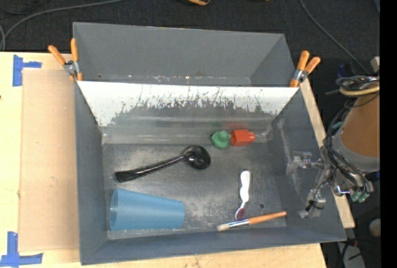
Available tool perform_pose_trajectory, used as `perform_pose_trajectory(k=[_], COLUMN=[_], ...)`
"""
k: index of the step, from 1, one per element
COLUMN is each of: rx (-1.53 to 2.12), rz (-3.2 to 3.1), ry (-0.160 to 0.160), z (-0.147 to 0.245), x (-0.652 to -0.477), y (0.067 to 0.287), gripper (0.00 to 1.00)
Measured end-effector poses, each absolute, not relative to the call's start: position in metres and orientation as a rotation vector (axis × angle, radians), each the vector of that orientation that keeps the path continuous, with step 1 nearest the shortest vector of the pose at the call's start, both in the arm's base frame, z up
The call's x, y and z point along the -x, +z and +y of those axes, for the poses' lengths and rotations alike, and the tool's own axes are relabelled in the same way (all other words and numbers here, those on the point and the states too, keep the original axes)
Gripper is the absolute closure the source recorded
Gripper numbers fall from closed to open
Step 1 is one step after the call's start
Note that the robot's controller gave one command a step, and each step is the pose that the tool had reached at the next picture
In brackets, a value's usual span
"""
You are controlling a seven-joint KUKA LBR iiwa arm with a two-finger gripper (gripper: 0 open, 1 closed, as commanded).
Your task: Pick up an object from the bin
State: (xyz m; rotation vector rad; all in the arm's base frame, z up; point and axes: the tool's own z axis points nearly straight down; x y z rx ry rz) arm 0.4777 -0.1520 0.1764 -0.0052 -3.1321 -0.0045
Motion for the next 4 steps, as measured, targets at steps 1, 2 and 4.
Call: perform_pose_trajectory(k=[1,2,4], rx=[-0.004,-0.458,-0.766], rz=[-3.140,-3.113,-3.054], ry=[-0.002,-0.001,-0.004], z=[-0.151,-0.143,-0.111], x=[-0.480,-0.474,-0.494], y=[0.180,0.077,0.098], gripper=[0.00,0.00,0.00])
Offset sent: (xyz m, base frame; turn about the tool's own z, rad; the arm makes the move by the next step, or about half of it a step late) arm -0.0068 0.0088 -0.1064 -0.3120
